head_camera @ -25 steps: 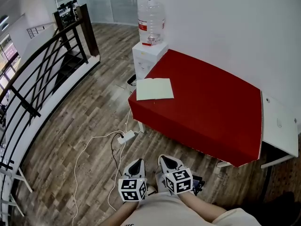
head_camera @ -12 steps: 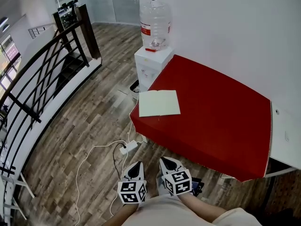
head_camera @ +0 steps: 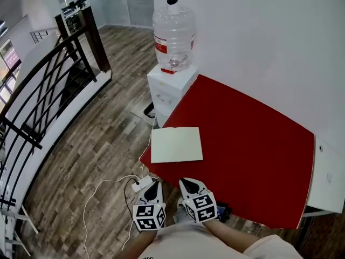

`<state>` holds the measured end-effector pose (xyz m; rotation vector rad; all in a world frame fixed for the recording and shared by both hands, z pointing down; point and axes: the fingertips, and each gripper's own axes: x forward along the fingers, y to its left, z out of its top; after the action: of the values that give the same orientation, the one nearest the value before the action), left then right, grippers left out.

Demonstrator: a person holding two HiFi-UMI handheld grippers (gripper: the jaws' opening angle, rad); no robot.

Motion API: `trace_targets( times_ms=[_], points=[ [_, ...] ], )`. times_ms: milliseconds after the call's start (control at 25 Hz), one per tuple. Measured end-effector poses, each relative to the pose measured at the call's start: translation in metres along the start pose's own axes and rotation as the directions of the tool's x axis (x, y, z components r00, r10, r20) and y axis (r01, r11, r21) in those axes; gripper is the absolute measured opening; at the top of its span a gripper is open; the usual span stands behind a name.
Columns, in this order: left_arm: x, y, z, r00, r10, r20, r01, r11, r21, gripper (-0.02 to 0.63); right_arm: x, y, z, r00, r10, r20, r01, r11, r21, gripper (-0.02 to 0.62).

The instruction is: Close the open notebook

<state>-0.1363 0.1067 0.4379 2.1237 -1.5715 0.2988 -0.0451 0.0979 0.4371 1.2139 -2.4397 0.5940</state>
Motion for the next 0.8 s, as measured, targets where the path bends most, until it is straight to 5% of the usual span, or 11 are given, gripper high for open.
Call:
trace_targets(
  times_ms=[800],
  points=[
    [0.082, 0.022, 0.067, 0.999, -0.039, -0.032, 0.039, 0.999, 0.015, 0.006, 0.064, -0.051, 0.059, 0.999, -0.042, -0.005, 0.042, 0.998, 0.054, 0.005]
  ],
)
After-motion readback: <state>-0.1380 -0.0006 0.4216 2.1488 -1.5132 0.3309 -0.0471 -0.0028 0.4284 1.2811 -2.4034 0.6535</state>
